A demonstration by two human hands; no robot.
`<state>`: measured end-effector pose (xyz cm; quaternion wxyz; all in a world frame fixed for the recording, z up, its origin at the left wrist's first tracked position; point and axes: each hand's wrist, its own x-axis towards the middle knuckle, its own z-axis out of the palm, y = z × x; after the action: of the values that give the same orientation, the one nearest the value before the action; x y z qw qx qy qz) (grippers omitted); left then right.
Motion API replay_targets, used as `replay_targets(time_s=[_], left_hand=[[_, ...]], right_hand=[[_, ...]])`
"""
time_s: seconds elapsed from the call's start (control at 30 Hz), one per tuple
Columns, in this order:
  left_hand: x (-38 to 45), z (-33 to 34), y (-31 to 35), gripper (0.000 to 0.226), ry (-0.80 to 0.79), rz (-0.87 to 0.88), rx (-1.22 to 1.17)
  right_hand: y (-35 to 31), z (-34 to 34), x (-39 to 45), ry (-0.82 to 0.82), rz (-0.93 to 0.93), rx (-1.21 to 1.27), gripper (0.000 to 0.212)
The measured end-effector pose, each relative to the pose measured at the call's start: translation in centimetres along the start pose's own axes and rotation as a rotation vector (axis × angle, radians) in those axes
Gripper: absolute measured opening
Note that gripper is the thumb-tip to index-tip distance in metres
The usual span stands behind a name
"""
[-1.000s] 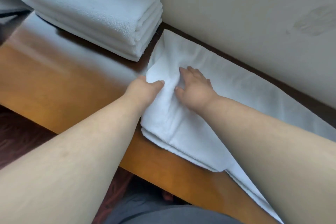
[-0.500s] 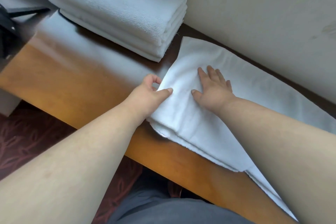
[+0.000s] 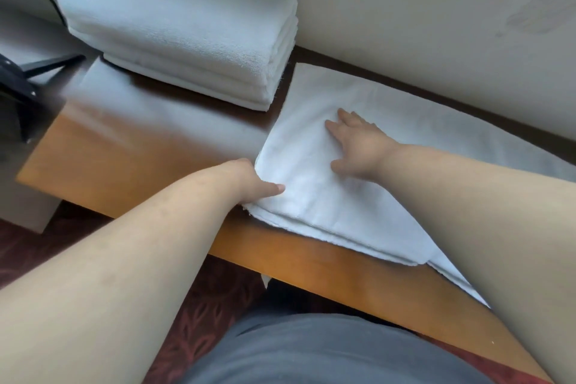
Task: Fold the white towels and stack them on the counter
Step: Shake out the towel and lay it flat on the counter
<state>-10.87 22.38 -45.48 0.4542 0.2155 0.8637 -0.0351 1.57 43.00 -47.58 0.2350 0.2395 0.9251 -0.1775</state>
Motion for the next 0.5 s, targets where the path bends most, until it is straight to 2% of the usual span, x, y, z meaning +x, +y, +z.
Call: replay_targets(time_s=[0.07,0.17,0.23,0.33,0.43,0.5], left_hand=[[1.3,-1.2,1.1,0.078,0.084,0.049,-0.212],[4.2,-2.9,3.5,0.064,0.221,0.164,-0.534],[5.9,-3.4,5.0,0.051,0.290,0.235,-0.606],[7.8,-2.9,6.6,0.019,0.365,0.375,-0.550],[8.8,-2.6,7.1,0.044,0.441,0.482,-0.467],[9.1,-2.3,7.6,0.059,0.504,0.465,-0.390]], right_hand=[[-2.0,0.8,-0.4,0.094,-0.059,0.042,0.078],[-5.6,3.9,-1.8,0.096,-0.186,0.031,0.076],[-6.8,6.2,-2.9,0.060,-0.238,-0.017,0.087],[-6.5,8.3,-3.5,0.026,-0.283,-0.135,0.102],[-6.1,8.5,-3.1,0.008,-0.314,-0.182,0.104],[-6.0,8.1,-3.1,-0.016,-0.360,-0.152,0.102]])
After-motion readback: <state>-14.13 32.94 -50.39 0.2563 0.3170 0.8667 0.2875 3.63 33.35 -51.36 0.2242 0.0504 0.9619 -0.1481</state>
